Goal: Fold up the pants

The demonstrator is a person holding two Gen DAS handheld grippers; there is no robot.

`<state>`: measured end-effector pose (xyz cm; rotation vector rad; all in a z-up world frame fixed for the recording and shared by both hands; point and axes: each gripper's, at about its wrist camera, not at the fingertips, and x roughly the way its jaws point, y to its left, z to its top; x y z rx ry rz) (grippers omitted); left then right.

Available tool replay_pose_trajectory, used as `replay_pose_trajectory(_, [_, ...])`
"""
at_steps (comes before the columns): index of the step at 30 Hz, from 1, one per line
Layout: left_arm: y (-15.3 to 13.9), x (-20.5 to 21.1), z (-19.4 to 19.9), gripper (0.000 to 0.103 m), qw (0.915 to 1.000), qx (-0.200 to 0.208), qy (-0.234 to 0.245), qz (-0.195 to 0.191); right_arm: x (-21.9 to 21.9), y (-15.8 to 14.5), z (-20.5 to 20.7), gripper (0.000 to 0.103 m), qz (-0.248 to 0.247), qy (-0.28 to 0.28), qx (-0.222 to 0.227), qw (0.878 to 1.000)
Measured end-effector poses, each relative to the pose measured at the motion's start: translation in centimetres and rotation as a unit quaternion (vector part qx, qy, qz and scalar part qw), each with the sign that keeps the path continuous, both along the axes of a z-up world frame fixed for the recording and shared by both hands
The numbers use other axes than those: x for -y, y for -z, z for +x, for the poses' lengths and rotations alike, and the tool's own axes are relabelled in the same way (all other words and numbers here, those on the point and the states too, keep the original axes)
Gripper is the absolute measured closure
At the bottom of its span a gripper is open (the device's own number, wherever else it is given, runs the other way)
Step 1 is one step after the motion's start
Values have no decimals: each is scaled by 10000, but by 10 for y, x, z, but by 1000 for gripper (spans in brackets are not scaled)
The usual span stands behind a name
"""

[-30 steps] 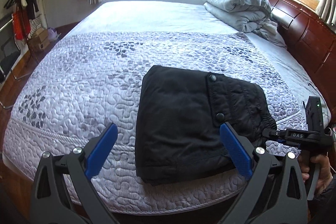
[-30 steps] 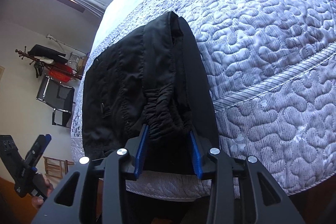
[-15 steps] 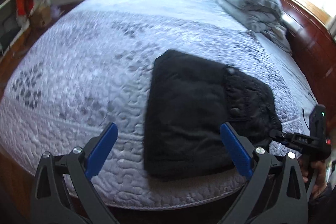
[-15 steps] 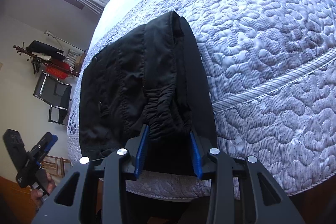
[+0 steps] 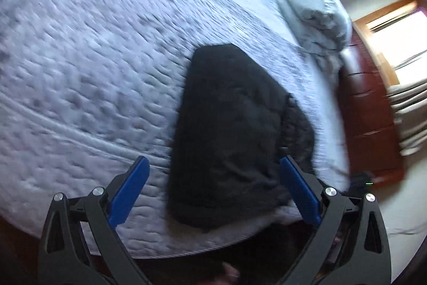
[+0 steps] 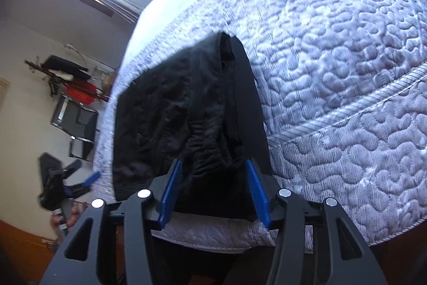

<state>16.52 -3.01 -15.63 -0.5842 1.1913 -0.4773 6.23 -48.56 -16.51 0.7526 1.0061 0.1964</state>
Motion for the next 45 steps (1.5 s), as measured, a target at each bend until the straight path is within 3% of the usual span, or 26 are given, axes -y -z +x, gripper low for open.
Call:
replay_pose_trajectory(4, [21, -2, 17, 5, 9955, -490, 225, -783, 15, -12, -4, 49, 80, 90, 130, 9998])
replay_pose_trajectory(11, [45, -3, 26, 5, 9840, -896, 385, -1492, 30, -18, -8, 49, 69, 180, 212, 9996])
replay_pose_trajectory(14, [59, 0, 26, 5, 9754, -1099, 651, -1797, 32, -15, -8, 48, 157, 186, 208, 9995])
replay_pose_trajectory(21, [78, 6, 34, 5, 9764, -1266, 815, -1547, 29, -6, -4, 47, 191, 168, 98, 9996])
replay_pose_trajectory(29, [90, 32, 63, 5, 9794, -1305, 1236, -918, 32, 0, 2, 46, 149, 155, 39, 9998])
replay_pose_trajectory(37, [88, 57, 83, 5, 9739, -1276, 1602, -974, 36, 6, 9, 45, 165, 167, 0, 9997])
replay_pose_trajectory(45, [101, 79, 90, 5, 9661, -1497, 1824, -1046, 39, 4, 18, 43, 140, 46, 84, 9999])
